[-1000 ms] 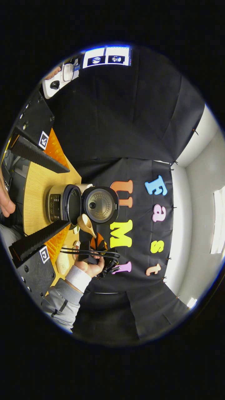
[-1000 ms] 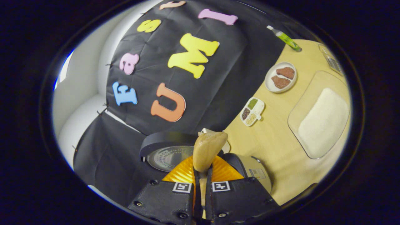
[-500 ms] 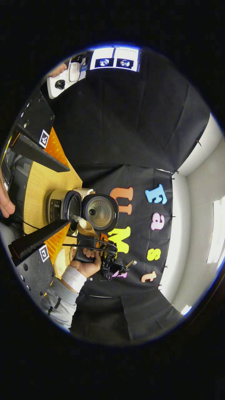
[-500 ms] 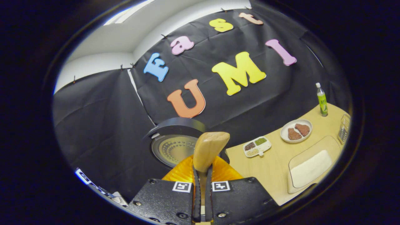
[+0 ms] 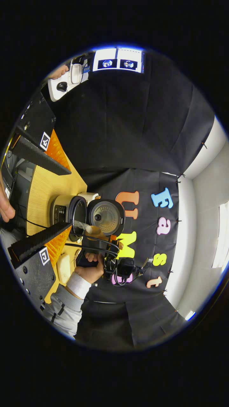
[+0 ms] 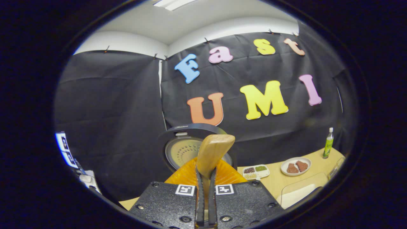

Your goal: Close the left gripper, press the button to open the rice cooker; take a wooden spoon from the chopstick holder with the right hand, scoop a spoonful of rice and pour it into the rice cooker, then put the wooden spoon back into the chopstick holder.

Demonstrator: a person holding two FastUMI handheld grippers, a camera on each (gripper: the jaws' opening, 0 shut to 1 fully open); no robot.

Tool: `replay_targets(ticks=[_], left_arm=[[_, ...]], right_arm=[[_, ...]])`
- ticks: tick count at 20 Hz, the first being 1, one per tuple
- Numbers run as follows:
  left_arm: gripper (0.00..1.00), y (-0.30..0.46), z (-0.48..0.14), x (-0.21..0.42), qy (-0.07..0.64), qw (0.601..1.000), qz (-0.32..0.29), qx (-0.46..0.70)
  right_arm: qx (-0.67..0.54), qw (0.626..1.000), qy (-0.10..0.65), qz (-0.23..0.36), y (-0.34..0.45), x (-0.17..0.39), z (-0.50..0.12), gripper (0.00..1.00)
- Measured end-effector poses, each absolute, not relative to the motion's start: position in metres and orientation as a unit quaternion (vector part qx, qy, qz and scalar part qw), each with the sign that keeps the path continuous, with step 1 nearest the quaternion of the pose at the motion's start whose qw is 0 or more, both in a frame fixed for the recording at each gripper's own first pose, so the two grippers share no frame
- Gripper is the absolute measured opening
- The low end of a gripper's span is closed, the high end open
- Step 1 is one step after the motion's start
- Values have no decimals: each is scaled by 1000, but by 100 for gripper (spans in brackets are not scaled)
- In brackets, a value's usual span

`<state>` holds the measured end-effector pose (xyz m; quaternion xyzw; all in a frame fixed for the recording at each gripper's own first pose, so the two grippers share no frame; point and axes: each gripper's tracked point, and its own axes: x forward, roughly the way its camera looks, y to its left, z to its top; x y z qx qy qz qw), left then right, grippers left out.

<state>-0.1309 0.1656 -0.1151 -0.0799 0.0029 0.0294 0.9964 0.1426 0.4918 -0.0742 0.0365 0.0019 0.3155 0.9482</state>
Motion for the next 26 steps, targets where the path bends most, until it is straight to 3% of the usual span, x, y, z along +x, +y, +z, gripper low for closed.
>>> replay_targets(ticks=[6, 10, 26], left_arm=[[94, 160, -117, -132, 1, 997, 25, -71], [94, 154, -121, -130, 6, 998, 21, -67], [94, 133, -120, -119, 4, 996, 35, -78]], right_arm=[[-126, 930, -89, 334, 519, 108, -70, 10], [-160, 926, -112, 322, 520, 96, -72, 10], [-101, 972, -46, 207, 405, 140, -48, 10]])
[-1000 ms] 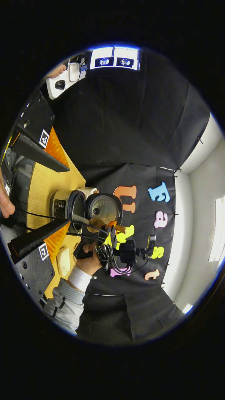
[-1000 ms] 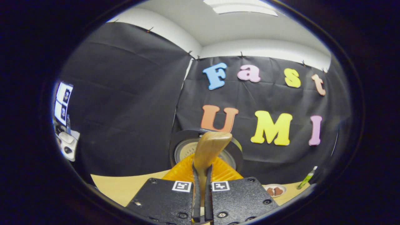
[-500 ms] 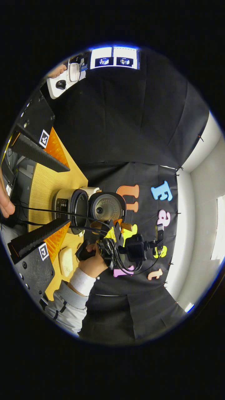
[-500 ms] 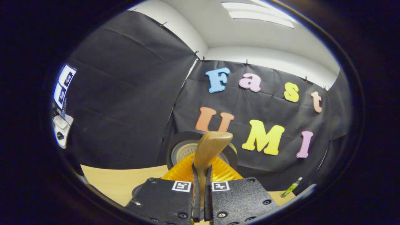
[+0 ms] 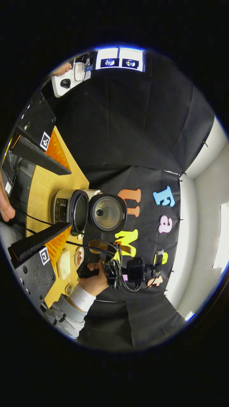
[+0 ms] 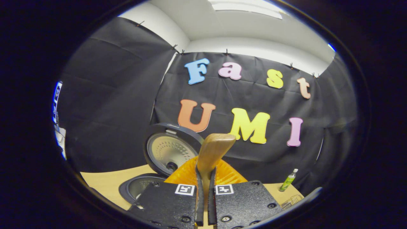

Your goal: Close the left gripper, press the button to open the rice cooker; take a wooden spoon from the chopstick holder with the right hand, scoop a spoonful of rice and pour it into the rice cooker, then put the wooden spoon back into the chopstick holder.

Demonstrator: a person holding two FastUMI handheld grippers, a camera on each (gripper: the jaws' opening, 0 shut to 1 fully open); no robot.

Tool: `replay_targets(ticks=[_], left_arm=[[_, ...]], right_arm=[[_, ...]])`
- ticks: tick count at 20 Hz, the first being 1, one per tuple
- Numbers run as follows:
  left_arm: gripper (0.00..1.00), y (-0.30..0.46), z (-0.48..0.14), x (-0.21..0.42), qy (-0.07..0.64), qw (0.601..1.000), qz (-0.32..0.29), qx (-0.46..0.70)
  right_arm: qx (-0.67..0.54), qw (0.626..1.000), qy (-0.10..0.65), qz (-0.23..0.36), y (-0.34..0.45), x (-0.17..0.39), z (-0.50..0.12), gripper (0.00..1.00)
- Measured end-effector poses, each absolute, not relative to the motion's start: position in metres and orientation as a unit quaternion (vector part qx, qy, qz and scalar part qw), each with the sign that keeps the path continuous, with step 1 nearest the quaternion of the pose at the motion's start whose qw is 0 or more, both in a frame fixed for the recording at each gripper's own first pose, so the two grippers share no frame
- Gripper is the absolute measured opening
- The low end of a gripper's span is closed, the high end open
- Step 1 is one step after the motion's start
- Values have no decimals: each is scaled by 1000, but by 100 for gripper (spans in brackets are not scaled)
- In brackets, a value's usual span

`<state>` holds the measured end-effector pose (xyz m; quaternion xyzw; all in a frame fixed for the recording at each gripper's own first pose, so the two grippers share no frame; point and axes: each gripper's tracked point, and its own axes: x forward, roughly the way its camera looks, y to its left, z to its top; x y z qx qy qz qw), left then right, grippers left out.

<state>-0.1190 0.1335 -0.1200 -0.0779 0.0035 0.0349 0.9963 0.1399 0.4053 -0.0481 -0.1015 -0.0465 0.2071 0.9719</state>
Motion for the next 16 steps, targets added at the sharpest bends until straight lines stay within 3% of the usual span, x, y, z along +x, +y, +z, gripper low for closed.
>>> replay_targets(ticks=[16], left_arm=[[95, 42, -95, -93, -8, 999, 10, -37]], right_arm=[[-45, 994, -12, 98, 168, 211, -59, 10]])
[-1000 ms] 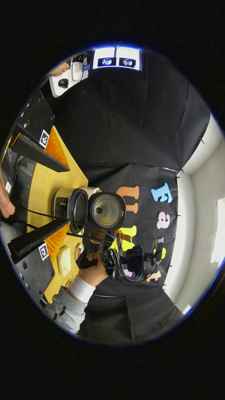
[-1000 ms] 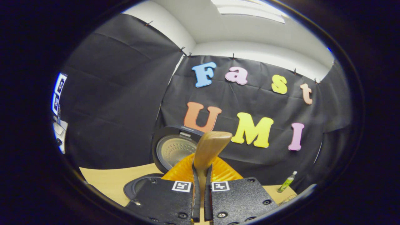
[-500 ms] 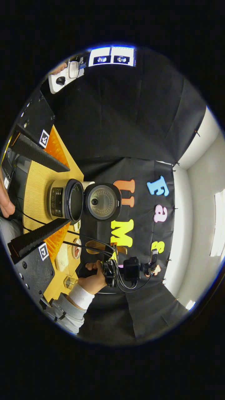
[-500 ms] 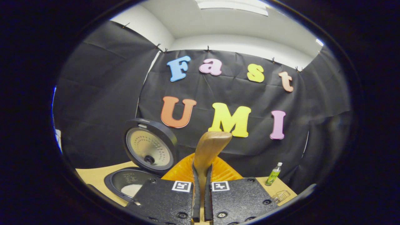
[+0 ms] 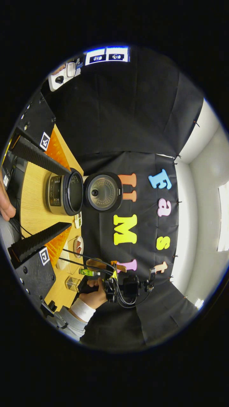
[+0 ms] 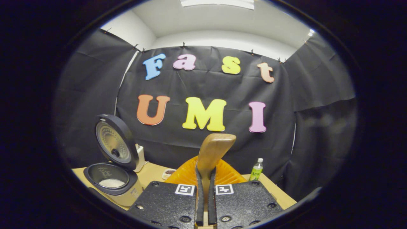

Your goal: Close the left gripper, press the button to open the rice cooker; take a wooden spoon from the chopstick holder with the right hand, scoop a spoonful of rice and pour it into the rice cooker, then put the wooden spoon back into the chopstick holder.

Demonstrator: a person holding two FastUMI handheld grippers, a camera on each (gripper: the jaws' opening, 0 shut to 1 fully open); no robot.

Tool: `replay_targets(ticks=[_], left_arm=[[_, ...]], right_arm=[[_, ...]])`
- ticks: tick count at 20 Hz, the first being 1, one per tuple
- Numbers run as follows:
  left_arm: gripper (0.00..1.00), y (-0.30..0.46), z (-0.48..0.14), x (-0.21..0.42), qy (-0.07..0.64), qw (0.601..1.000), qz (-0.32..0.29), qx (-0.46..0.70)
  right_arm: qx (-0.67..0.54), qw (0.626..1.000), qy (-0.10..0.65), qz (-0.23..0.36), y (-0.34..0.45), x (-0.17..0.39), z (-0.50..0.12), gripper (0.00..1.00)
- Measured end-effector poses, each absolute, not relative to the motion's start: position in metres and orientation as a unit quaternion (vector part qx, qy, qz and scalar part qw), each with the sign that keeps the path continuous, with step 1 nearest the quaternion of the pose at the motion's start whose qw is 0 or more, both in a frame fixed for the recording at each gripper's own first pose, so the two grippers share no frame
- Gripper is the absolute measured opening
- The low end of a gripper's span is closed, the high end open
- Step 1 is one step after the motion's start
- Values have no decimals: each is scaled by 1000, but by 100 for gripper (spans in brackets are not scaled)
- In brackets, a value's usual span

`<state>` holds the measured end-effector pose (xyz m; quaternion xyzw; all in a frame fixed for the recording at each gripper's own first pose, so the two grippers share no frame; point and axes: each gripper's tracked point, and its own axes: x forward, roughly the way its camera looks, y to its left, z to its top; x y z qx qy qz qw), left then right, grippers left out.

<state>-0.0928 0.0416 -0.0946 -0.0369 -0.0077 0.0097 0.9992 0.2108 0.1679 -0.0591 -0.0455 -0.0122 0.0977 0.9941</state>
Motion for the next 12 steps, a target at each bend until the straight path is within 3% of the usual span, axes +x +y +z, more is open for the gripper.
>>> replay_targets(ticks=[6, 12], left_arm=[[94, 15, -100, -76, 0, 1000, 8, -25], [94, 1, -98, -56, -1, 1000, 7, -29]], right_arm=[[-22, 998, 6, 51, 77, 253, -72, 10], [-24, 999, 10, 39, 22, 296, -96, 10]])
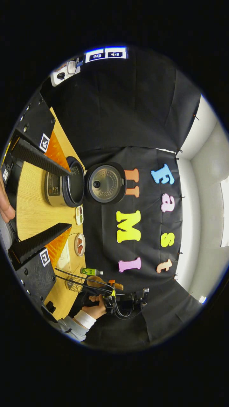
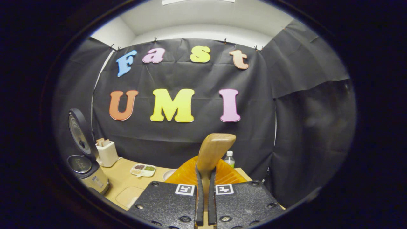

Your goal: Close the left gripper, press the button to open the rice cooker; take a wooden spoon from the chopstick holder with the right hand, scoop a spoonful of rice and pour it into the rice cooker, then put the wooden spoon back into the chopstick holder.

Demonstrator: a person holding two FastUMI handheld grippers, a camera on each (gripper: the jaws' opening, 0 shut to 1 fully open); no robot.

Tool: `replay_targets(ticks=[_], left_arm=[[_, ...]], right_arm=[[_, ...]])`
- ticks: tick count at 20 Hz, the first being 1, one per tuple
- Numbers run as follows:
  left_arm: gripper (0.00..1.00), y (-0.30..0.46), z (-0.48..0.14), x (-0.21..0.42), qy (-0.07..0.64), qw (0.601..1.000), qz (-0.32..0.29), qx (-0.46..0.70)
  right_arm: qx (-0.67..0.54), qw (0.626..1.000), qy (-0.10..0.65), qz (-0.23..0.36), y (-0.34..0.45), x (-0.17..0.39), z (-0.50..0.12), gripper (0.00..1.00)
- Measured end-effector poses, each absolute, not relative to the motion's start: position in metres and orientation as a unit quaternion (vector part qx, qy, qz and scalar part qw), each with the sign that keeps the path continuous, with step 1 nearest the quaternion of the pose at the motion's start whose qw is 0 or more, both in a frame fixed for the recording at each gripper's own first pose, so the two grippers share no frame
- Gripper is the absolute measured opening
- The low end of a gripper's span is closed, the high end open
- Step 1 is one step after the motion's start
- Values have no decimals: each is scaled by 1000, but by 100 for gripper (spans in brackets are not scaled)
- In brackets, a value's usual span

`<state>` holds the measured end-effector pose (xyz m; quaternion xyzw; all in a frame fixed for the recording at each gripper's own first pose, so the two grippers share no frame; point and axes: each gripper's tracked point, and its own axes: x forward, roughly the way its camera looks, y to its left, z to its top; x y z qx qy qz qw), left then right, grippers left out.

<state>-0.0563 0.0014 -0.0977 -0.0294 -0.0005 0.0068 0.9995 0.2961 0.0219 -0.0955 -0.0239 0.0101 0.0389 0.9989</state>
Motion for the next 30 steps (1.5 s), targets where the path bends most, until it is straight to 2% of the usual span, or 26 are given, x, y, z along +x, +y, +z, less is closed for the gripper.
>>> replay_targets(ticks=[9, 19, 24, 28, 30], left_arm=[[94, -7, -111, -27, 12, 998, 3, -58], [95, -8, -132, -12, 33, 998, 14, -46], [95, -7, -139, -10, 41, 997, 14, -56], [95, -5, -142, -14, 45, 997, 14, -58], [95, -1, -141, -17, 46, 997, 19, -57]], right_arm=[[-40, 999, 17, 23, -32, 341, -145, 10], [19, 991, 122, 47, -44, 363, -251, 11], [9, 989, 133, 59, -39, 364, -255, 12], [-24, 992, 124, 23, -49, 363, -245, 20], [-21, 994, 111, 13, -50, 358, -225, 34]])
